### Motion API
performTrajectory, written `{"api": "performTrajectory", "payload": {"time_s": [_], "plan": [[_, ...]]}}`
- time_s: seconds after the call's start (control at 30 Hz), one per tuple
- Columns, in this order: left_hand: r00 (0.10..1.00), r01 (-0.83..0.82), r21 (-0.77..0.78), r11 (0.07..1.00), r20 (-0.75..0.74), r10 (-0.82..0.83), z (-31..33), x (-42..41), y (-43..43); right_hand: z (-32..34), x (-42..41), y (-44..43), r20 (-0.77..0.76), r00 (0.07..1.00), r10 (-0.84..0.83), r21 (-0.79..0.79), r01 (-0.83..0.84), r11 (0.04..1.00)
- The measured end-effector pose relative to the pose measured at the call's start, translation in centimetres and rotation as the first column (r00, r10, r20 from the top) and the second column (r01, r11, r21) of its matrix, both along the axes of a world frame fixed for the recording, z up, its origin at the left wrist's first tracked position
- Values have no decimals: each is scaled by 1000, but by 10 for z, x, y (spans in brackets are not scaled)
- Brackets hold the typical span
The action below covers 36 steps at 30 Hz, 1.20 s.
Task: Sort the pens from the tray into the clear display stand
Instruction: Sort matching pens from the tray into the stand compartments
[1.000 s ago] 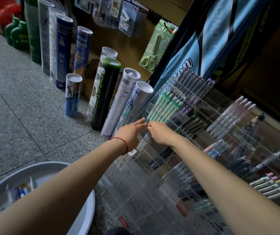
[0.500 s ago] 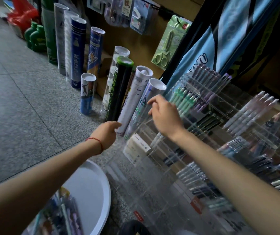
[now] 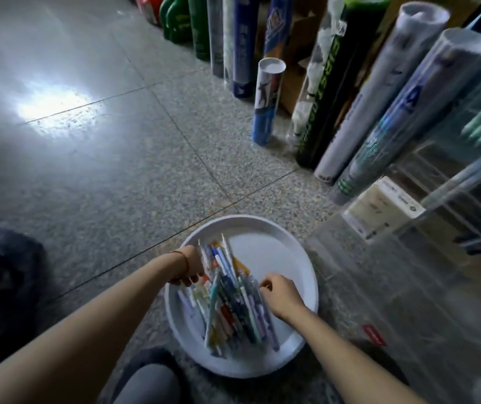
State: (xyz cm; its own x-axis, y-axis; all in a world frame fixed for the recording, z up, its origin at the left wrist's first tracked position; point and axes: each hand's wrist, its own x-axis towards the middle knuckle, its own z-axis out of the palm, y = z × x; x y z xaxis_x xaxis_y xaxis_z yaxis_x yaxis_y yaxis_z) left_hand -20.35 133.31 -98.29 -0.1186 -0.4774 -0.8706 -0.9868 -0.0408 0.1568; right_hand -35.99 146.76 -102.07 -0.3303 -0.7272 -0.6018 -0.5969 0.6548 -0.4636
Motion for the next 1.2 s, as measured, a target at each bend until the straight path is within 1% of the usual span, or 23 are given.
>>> {"api": "performTrajectory", "payload": {"time_s": [0.1,0.2,0.23,0.3,0.37,0.43,0.5,0.53,0.57,0.6,0.63,0.67,0.7,0.8,0.9,1.0,1.07,1.2], "plan": [[999,-34,-9,999,-20,34,-9,6,2,-11,15,-20,-22,999,-35,-85,33,996],[998,-42,59,997,-37,45,-13,9,10,-16,34,-46,-44,998,38,-136,-44,990],[999,-27,70,997,-41,30,-15,11,15,-17,39,-53,-45,998,51,-147,-57,988],[998,65,81,995,-21,-63,-19,14,26,-19,46,-64,-30,999,29,-161,-33,986],[986,165,46,985,6,-166,-24,19,39,-19,48,-70,-8,999,-33,-178,31,984],[989,150,-69,986,2,-151,-33,25,52,-15,47,-68,27,998,-52,-185,57,981],[998,19,-153,988,-52,-27,-40,30,64,-10,45,-62,85,996,-26,-169,40,985],[992,-101,-179,979,-98,84,-42,31,71,-7,45,-57,110,994,-1,-164,19,986],[964,-247,-191,950,-146,221,-45,31,80,-4,45,-53,128,991,24,-168,-2,986],[909,-404,-198,893,-195,368,-47,30,90,-2,47,-48,140,989,42,-175,-17,984],[835,-543,-226,809,-248,491,-49,29,99,-1,50,-43,141,988,61,-185,-34,982],[772,-632,-247,734,-285,568,-49,28,107,-1,54,-38,126,989,80,-198,-54,979],[733,-678,-266,685,-307,607,-49,25,113,-3,58,-33,101,990,102,-208,-79,975],[677,-735,-263,624,-317,664,-53,19,117,-5,75,-19,17,984,176,-171,-170,971],[639,-769,-259,584,-319,700,-58,15,112,-6,89,-14,-141,950,277,-114,-293,949],[596,-803,-214,557,-277,754,-64,16,103,-3,97,-17,-248,917,312,-101,-345,933],[620,-784,-190,590,-267,738,-67,17,97,-3,99,-20,-268,922,278,-107,-315,943],[718,-683,-166,711,-332,612,-69,18,88,0,96,-30,-249,950,191,-94,-220,971]]}}
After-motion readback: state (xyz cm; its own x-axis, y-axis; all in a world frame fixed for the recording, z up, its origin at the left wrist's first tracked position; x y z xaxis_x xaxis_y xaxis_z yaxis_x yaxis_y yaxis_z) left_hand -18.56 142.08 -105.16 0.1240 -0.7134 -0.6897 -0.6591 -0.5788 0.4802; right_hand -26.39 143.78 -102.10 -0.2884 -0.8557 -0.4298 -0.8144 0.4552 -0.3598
